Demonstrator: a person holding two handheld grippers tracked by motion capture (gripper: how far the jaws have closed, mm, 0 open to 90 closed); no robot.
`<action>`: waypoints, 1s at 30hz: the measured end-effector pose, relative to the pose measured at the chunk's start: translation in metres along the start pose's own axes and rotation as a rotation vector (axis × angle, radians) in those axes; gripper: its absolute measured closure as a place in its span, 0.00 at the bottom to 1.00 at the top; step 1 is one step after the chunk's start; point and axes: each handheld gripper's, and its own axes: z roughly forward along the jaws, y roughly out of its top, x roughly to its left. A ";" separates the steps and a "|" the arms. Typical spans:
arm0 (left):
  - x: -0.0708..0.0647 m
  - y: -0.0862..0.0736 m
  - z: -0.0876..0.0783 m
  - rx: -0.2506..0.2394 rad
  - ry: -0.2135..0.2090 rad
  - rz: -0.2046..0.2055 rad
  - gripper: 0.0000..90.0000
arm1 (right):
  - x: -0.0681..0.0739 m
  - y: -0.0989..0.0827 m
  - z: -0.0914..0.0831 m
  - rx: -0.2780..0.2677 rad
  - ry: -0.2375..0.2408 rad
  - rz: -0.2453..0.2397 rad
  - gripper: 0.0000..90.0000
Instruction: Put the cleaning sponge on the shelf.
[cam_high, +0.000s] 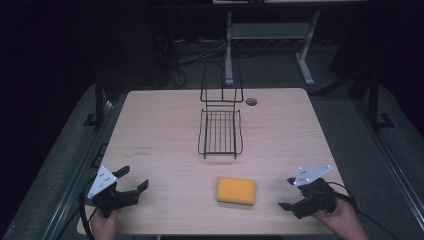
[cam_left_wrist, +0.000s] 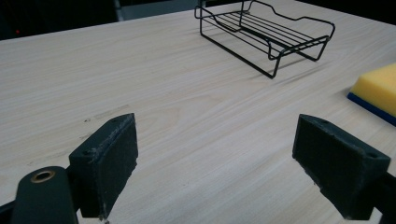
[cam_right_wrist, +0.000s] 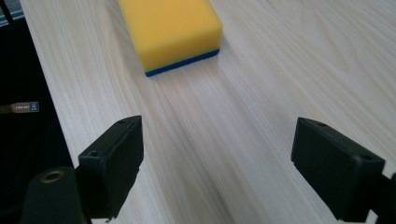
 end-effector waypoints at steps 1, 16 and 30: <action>-0.001 0.000 0.000 -0.001 0.003 0.000 0.15 | 0.001 0.003 0.001 -0.001 0.015 -0.004 0.18; -0.002 0.001 0.001 -0.005 -0.006 0.001 0.15 | 0.010 0.038 0.019 0.023 0.111 -0.086 0.17; 0.000 0.000 -0.002 -0.013 -0.006 -0.020 0.15 | 0.010 0.079 0.045 0.064 0.182 -0.168 0.17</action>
